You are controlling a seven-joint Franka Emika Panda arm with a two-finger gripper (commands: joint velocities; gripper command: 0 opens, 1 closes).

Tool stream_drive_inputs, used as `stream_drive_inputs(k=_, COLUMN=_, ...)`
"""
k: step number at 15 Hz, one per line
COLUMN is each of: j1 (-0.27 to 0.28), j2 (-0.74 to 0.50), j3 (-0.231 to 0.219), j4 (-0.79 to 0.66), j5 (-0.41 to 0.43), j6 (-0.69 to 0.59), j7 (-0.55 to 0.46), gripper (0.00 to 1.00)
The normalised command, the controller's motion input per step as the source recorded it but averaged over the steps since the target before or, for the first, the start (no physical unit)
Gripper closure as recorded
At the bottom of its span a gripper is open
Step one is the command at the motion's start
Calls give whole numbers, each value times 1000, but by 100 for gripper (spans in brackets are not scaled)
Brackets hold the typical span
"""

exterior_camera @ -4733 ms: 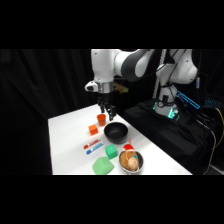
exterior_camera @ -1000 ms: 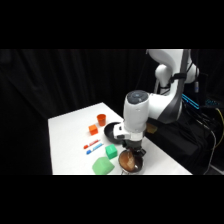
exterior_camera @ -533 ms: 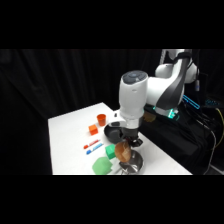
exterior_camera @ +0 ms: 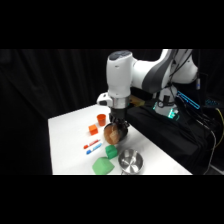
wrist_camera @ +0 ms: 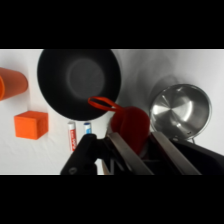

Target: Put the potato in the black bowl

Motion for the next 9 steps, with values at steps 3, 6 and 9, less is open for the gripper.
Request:
stream_drive_inputs(k=3, j1=-229, j2=-404, j3=-108, j4=-330, j5=22, j6=-29, j7=-234, gripper=97)
stream_drive_inputs(k=6, j1=-144, j2=-308, j3=-54, j4=-334, j5=59, j6=14, j7=-207, gripper=97)
stream_drive_inputs(k=9, j1=-66, j2=-154, j3=-10, j4=-274, j5=95, j6=77, j7=-169, gripper=97)
